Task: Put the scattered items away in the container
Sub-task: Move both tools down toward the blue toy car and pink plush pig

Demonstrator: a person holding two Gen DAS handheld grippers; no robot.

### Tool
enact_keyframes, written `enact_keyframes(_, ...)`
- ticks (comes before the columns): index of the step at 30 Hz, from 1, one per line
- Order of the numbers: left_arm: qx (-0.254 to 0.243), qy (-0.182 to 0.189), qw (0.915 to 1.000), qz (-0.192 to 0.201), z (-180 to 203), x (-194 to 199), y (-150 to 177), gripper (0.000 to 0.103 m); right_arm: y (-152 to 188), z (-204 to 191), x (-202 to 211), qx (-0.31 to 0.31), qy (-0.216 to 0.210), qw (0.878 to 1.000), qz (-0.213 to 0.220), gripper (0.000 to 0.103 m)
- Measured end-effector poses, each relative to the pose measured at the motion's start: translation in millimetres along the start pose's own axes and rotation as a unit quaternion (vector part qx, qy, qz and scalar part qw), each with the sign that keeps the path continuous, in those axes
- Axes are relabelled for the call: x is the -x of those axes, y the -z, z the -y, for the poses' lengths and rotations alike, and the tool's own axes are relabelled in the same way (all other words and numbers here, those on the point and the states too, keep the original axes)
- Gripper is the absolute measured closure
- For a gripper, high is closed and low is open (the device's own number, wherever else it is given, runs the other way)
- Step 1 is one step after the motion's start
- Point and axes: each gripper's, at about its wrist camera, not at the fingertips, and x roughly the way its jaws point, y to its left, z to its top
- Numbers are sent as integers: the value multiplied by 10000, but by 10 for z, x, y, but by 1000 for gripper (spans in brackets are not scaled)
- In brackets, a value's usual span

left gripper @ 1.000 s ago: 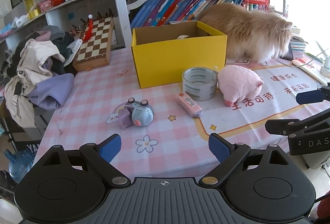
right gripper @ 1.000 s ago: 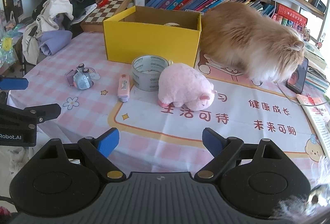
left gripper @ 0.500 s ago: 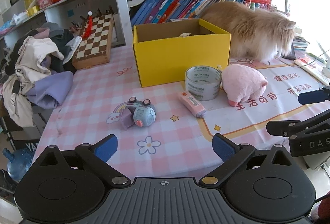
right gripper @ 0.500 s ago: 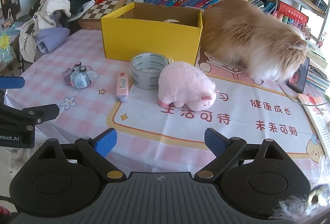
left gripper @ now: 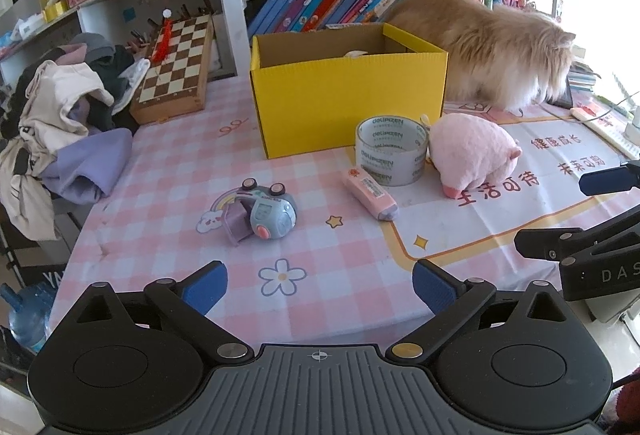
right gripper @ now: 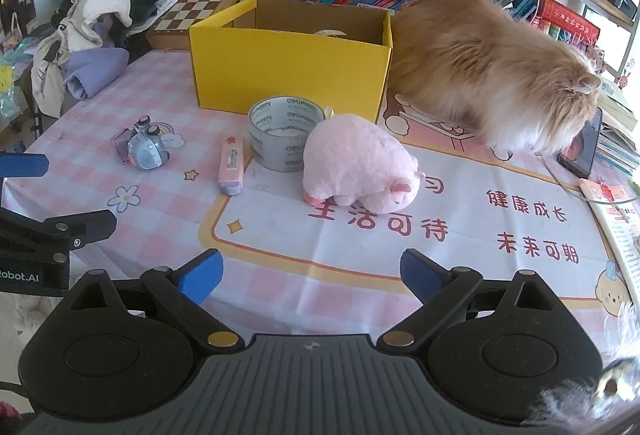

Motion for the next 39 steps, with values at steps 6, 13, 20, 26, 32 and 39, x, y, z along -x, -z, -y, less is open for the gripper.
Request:
enact_keyframes(6, 36, -20, 10000, -41, -10, -49, -23, 2, -27, 22, -48, 22, -19, 10000, -43, 4)
enact_keyframes(13, 52, 14, 10000, -42, -5, -89, -55, 2, -72, 77, -102, 6, -80, 9999, -70, 4)
enact_keyframes(20, 90, -10, 9999, -53, 14, -136, -84, 2, -111, 109, -151, 90, -96, 9999, -47, 6)
enact_keyframes(26, 144, -59, 9999, -71, 14, -194, -117, 2, -152, 154, -223, 108, -150, 9998, -94, 6)
enact_keyframes(32, 202, -114, 9997, -113, 0, -278, -159, 2, -207, 196, -311, 139, -197, 9996, -152, 6)
enact_keyframes(39, 288, -218, 9993, -126, -33, -372, -219, 2, -284, 254, -410, 136, -215, 9995, -175, 6)
